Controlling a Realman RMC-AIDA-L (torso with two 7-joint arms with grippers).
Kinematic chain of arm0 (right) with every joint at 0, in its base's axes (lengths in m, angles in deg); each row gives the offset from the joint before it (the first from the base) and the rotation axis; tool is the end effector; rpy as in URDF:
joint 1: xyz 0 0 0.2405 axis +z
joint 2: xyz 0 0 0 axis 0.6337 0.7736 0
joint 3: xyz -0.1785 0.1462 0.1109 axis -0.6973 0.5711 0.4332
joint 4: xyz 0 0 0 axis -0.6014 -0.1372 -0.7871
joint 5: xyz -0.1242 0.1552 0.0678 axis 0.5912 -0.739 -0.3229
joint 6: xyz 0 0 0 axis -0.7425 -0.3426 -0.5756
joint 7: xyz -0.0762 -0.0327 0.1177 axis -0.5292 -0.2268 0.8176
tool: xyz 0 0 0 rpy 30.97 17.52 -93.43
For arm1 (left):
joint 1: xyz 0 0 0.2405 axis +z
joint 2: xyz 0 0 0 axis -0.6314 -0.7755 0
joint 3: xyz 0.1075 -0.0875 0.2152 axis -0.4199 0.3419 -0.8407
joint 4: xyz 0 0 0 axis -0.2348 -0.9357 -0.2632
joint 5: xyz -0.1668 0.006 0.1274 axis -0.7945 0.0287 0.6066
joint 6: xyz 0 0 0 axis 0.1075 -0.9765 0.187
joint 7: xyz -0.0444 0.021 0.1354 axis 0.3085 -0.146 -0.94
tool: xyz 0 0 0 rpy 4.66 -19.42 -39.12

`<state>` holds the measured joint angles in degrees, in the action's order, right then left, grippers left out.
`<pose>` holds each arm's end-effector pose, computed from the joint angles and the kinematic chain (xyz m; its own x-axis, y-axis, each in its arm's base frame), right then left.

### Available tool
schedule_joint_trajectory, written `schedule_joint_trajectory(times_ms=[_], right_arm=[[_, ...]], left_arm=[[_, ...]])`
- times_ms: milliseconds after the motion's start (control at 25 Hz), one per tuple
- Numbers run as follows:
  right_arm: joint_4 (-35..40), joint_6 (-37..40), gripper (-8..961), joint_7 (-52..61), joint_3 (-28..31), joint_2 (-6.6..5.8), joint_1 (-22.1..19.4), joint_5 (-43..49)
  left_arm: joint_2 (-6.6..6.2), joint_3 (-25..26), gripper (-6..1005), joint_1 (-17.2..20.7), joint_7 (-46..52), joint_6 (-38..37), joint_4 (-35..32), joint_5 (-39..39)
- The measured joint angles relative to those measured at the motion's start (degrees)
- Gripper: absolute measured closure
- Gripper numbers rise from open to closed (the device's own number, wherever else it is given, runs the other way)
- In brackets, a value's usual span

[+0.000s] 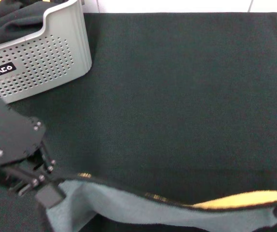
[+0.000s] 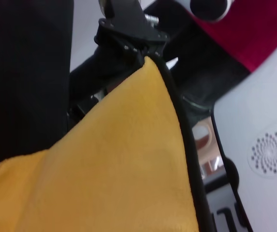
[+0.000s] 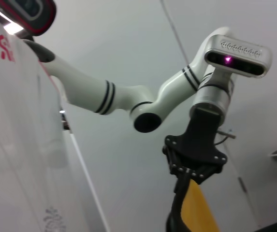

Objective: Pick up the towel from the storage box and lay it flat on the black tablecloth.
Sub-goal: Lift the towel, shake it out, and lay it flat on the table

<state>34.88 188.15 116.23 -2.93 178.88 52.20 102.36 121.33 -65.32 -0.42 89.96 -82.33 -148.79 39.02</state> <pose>0.2390 0.2088 0.0460 0.6353 -0.3149 -0.7051 -0.1315 -0.9438 0.3031 -0.1239 0.2823 0.1148 0.9115 0.3703 -0.1790 0.4063 -0.7432 0.5315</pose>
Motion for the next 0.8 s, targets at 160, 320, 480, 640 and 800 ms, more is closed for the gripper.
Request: schedule_joint_trajectory(times_ms=[160, 320, 480, 640, 800], right_arm=[[-0.83, -0.28, 902, -0.69, 3.49, -0.09, 0.8, 1.86], [-4.07, -2.93, 901, -3.0, 6.21, -0.28, 2.53, 3.15], [-4.67, -6.81, 900, -4.33, 6.51, -0.19, 3.23, 2.76], [-4.69, -11.58, 899, -4.36, 6.55, -0.22, 4.68, 2.57], [-4.83, -16.26, 899, -4.38, 6.56, -0.31, 6.28, 2.56]], left_arm=[[1.42, 1.13, 970, -2.35, 0.02, 0.13, 4.16, 1.0], [4.19, 4.94, 970, -3.86, -0.44, 0.22, 6.21, 7.2], [7.51, 10.56, 970, -4.52, -2.85, 0.55, 7.6, 16.99], [12.75, 20.23, 970, -5.9, -7.21, 0.74, 9.37, 32.66], [17.39, 30.1, 969, -7.76, -11.77, 1.33, 9.96, 46.5]])
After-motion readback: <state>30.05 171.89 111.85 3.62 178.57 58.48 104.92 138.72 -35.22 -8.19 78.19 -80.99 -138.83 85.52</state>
